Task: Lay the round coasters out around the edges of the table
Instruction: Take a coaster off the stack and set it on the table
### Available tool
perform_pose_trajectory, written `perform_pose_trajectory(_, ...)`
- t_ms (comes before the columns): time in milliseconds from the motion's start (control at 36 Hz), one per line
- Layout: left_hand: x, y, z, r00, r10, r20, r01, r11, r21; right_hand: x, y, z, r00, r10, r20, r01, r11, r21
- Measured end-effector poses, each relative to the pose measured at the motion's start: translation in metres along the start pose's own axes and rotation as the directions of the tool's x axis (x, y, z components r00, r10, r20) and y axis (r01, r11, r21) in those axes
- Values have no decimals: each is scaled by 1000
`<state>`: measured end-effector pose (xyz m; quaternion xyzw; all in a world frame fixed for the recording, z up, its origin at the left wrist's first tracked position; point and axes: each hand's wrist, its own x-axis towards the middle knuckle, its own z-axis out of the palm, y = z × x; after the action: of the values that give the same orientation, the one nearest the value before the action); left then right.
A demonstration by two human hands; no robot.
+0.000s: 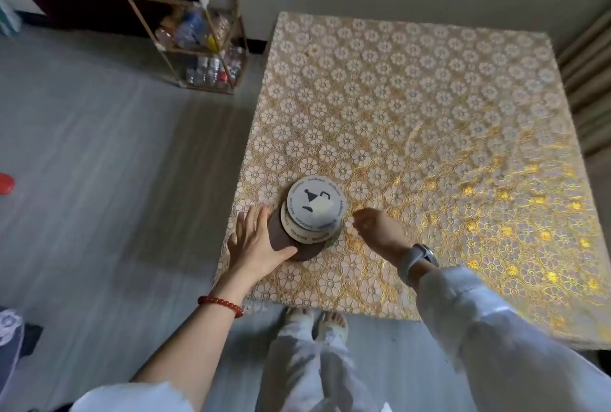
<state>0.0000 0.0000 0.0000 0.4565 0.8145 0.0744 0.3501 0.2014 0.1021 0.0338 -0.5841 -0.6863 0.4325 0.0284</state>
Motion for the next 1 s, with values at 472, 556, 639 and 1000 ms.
perform_pose_trajectory(472, 24, -33, 23, 992, 83, 100, -115, 921, 372, 71, -2, 47, 932, 350, -92, -321, 917, 236)
perform_pose_trajectory(556, 23, -35, 23, 990, 74, 117, -111, 930, 351, 67, -6, 44, 950, 275, -145, -241, 947, 212)
perform_pose_trajectory(639, 26, -30, 20, 991, 53, 125, -86, 957, 279, 55, -6, 32, 959, 192, -210, -140, 961, 240)
perform_pose_trajectory(1000, 7, 66, 32, 954, 297, -30, -298, 955, -12, -58, 86, -26, 872, 460, -167, -178, 617, 767)
